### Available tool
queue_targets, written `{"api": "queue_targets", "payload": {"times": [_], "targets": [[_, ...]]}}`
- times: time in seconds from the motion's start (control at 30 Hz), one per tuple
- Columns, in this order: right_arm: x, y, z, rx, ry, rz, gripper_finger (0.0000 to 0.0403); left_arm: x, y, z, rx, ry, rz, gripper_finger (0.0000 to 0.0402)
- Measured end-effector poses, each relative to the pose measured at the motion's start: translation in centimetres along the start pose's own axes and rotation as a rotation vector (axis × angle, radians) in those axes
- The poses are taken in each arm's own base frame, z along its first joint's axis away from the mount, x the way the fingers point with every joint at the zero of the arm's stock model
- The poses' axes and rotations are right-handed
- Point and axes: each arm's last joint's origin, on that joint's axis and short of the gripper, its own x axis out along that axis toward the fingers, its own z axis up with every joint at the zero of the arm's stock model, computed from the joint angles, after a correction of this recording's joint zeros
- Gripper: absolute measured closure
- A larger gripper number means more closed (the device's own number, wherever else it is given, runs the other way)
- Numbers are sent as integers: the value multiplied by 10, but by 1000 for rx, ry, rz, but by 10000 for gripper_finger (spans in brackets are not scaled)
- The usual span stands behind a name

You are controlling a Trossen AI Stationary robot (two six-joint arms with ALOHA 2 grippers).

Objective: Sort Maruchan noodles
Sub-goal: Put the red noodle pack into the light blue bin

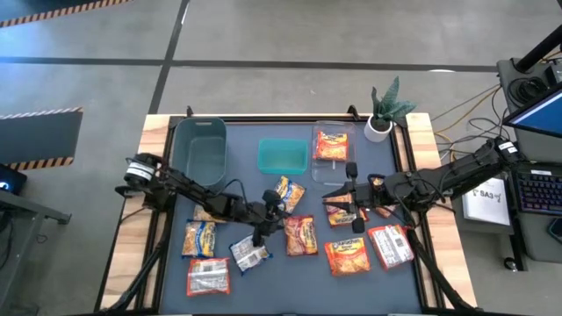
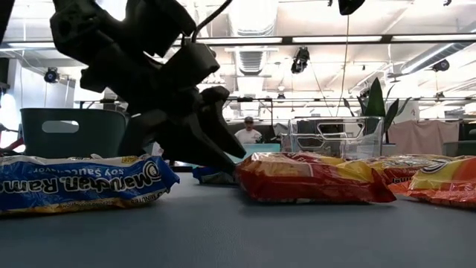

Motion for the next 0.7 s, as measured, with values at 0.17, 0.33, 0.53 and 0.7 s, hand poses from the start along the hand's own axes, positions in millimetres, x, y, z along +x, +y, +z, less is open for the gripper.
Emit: {"api": "queue_targets", "payload": {"times": [0.17,0.33,0.53,0.7], "targets": [[0,0,0,-7,0,-2,346,0,0,-1,1,4,0,254],[0,-1,0,-9,1,-3,346,0,-1,-4,-5,39,-14,255],[0,-1,0,-9,2,-3,346,0,-2,-5,12,48,-20,240],[0,0,0,-9,2,-3,346,2,-2,-5,31,26,-30,236]]}}
